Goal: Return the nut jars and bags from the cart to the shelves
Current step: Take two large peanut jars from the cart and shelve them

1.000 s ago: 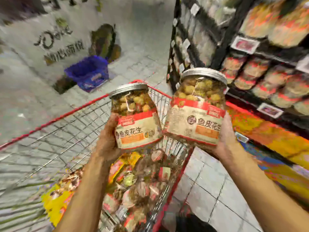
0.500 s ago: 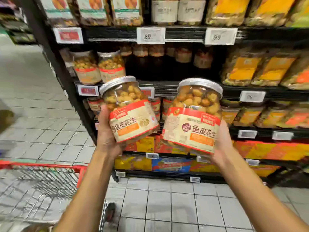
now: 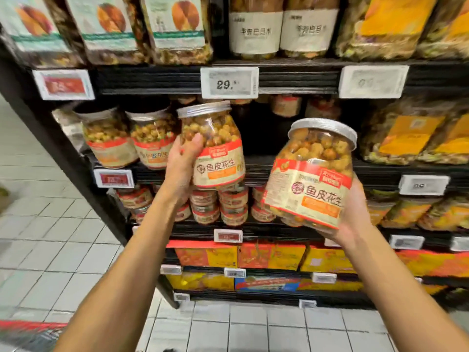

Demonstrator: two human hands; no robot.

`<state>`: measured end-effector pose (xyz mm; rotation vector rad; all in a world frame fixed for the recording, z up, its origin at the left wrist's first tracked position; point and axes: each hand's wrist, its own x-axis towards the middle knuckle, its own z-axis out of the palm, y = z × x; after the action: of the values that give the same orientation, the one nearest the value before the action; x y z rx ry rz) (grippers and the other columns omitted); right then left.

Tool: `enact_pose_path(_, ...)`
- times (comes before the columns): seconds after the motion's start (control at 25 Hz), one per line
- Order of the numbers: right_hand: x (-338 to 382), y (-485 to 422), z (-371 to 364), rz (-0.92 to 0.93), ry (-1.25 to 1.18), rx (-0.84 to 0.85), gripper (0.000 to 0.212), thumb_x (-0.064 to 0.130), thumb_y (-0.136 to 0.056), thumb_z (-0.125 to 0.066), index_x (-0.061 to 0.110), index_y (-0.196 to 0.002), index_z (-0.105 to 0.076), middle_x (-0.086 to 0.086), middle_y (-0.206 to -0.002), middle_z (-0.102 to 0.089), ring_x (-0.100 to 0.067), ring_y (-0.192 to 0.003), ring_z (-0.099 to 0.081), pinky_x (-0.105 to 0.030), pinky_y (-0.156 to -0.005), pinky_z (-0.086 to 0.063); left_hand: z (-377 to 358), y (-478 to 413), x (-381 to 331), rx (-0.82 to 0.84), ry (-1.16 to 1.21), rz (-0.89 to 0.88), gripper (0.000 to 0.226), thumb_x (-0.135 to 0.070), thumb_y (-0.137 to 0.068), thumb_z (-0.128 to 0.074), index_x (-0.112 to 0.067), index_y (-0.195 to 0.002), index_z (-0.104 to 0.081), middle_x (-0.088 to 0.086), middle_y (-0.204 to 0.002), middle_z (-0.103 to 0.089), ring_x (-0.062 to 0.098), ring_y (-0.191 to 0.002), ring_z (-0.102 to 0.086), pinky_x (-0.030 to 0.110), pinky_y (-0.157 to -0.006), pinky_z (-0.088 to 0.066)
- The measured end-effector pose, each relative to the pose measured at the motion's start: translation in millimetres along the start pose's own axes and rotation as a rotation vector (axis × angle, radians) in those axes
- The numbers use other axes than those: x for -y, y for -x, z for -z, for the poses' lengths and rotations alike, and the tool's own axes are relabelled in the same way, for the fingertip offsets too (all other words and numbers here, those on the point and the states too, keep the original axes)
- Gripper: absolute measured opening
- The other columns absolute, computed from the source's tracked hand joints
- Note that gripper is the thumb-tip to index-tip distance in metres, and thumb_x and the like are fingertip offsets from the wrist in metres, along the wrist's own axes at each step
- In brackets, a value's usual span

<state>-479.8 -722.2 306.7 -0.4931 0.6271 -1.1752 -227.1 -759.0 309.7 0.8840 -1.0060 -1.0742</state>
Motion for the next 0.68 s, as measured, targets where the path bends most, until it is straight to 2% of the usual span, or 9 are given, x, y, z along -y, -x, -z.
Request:
enact_pose_path(0.12,6,-21,-7,0.083,-0.043,-0.006,0.039,0.050,-0.090,-0.041,0.021,-0.105,-0.061,-0.006,-0.105,-0.064,-0.023,-0.094,-0.063,-0.041,-0.091,-0.048,8,-34,7,0.051,-0.152,-0.025,0.050,-0.041,-0.064,-0.070,-0.021,-0.106,-0.052,0.001,-0.102,-0.066,0.014,-0.092,-0.066,0.033,-0.083,-0.054)
enact_pose_path(0.2,5,-30,-10,0.121,0.015,-0.061,0.040,0.049,-0.091,-0.040,0.019,-0.099,-0.064,-0.005,-0.097,-0.068,-0.021,-0.087,-0.067,-0.038,-0.082,-0.054,10,-46,19,0.049,-0.194,-0.007,0.036,-0.032,-0.073,-0.070,-0.021,-0.101,-0.050,-0.002,-0.097,-0.067,0.007,-0.085,-0.068,0.026,-0.074,-0.054)
enact_pose_path(0.32,8,-40,-10,0.115,-0.013,-0.029,0.048,0.050,-0.093,-0.038,0.016,-0.087,-0.072,-0.005,-0.089,-0.073,-0.020,-0.081,-0.070,-0.034,-0.070,-0.058,14,-63,30,0.022,-0.252,0.001,0.017,-0.018,-0.086,-0.063,-0.017,-0.090,-0.047,-0.009,-0.078,-0.067,-0.005,-0.068,-0.067,0.016,-0.061,-0.051)
enact_pose_path(0.36,9,-44,-9,0.109,-0.010,-0.024,0.049,0.050,-0.093,-0.038,0.016,-0.085,-0.073,-0.005,-0.088,-0.073,-0.020,-0.081,-0.071,-0.034,-0.069,-0.057,16,-66,32,0.052,-0.267,0.019,0.020,-0.020,-0.083,-0.066,-0.012,-0.094,-0.050,-0.006,-0.082,-0.068,-0.004,-0.070,-0.067,0.014,-0.061,-0.051)
enact_pose_path(0.4,10,-49,-6,0.110,0.001,-0.026,0.050,0.049,-0.093,-0.038,0.016,-0.085,-0.074,-0.006,-0.089,-0.073,-0.021,-0.082,-0.071,-0.034,-0.068,-0.057,16,-69,31,0.092,-0.282,0.042,0.035,-0.024,-0.078,-0.068,-0.005,-0.104,-0.053,0.001,-0.091,-0.068,0.000,-0.079,-0.068,0.016,-0.066,-0.053)
enact_pose_path(0.52,14,-65,-1,0.134,0.041,-0.048,0.046,0.050,-0.095,-0.037,0.017,-0.097,-0.069,-0.006,-0.094,-0.073,-0.022,-0.088,-0.070,-0.036,-0.074,-0.055,19,-73,20,0.184,-0.329,0.115,0.087,-0.032,-0.064,-0.071,0.000,-0.137,-0.035,0.013,-0.126,-0.058,0.017,-0.114,-0.059,0.028,-0.095,-0.049)
enact_pose_path(0.6,19,-75,0,0.150,0.098,-0.082,0.049,0.054,-0.094,-0.035,0.018,-0.113,-0.063,-0.009,-0.107,-0.070,-0.025,-0.100,-0.067,-0.043,-0.085,-0.051,15,-69,14,0.181,-0.363,0.121,0.099,-0.035,-0.066,-0.075,-0.005,-0.145,-0.024,0.011,-0.140,-0.048,0.017,-0.125,-0.050,0.029,-0.104,-0.041)
enact_pose_path(0.64,22,-79,-1,0.156,0.136,-0.095,0.052,0.055,-0.094,-0.033,0.019,-0.119,-0.061,-0.010,-0.114,-0.068,-0.027,-0.105,-0.065,-0.045,-0.090,-0.050,11,-59,11,0.115,-0.388,0.101,0.098,-0.037,-0.072,-0.076,-0.008,-0.148,-0.020,0.009,-0.145,-0.043,0.011,-0.128,-0.045,0.024,-0.105,-0.038)
enact_pose_path(0.68,24,-83,-1,0.162,0.169,-0.106,0.054,0.056,-0.094,-0.030,0.020,-0.120,-0.060,-0.010,-0.116,-0.067,-0.028,-0.108,-0.064,-0.046,-0.092,-0.048,5,-45,11,-0.048,-0.426,0.050,0.089,-0.039,-0.079,-0.071,-0.010,-0.148,-0.022,0.006,-0.147,-0.041,0.002,-0.126,-0.044,0.015,-0.102,-0.036)
